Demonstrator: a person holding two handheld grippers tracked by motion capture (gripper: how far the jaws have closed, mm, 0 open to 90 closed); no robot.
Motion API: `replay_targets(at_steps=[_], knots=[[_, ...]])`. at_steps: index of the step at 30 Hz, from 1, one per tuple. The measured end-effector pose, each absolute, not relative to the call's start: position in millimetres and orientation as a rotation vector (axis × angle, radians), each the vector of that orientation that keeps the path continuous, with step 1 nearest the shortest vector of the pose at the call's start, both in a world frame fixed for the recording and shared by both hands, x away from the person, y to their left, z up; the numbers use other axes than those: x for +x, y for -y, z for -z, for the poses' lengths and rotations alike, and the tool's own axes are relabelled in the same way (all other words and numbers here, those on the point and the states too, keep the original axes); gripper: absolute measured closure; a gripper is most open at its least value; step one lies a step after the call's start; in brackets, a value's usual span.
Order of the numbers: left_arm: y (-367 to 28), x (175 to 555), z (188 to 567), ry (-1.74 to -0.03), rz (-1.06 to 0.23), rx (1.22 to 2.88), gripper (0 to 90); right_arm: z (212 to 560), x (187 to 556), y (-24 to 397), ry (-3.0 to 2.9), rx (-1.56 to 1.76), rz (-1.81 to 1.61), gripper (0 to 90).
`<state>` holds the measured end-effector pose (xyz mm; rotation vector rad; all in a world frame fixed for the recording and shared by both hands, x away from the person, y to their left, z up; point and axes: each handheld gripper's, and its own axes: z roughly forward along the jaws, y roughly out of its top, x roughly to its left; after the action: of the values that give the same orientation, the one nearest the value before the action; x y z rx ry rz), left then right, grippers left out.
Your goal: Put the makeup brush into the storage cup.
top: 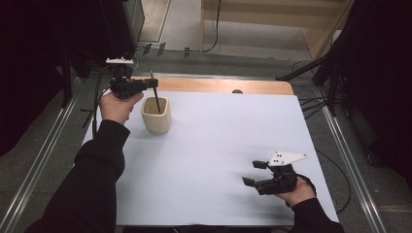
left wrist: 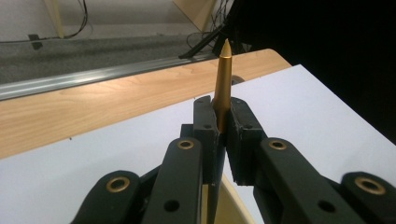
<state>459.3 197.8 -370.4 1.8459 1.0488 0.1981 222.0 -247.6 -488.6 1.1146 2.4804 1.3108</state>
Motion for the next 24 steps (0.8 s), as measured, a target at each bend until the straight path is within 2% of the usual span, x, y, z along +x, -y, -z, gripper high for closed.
replay_targets(at_steps=[15,16,18,20,21,24], knots=[[-201,458,382,-1.070,-0.147,1.877,82.9,488,222,246,-2.483,1.111,-1.311,26.0],[-202,459,382,-1.075,-0.100,1.869,78.9,488,222,246,-2.484,1.109,-1.311,26.1],[-204,461,382,-1.101,-0.003,1.867,57.5,488,221,246,-2.484,1.106,-1.313,26.0],[-205,460,381,-1.098,-0.021,1.882,42.1,488,221,246,-2.482,1.105,-1.318,26.0],[-208,456,378,-1.069,-0.099,1.907,37.6,488,221,246,-2.483,1.106,-1.319,26.0],[-213,454,374,-1.075,-0.104,1.899,33.7,488,221,246,-2.487,1.103,-1.313,26.0]])
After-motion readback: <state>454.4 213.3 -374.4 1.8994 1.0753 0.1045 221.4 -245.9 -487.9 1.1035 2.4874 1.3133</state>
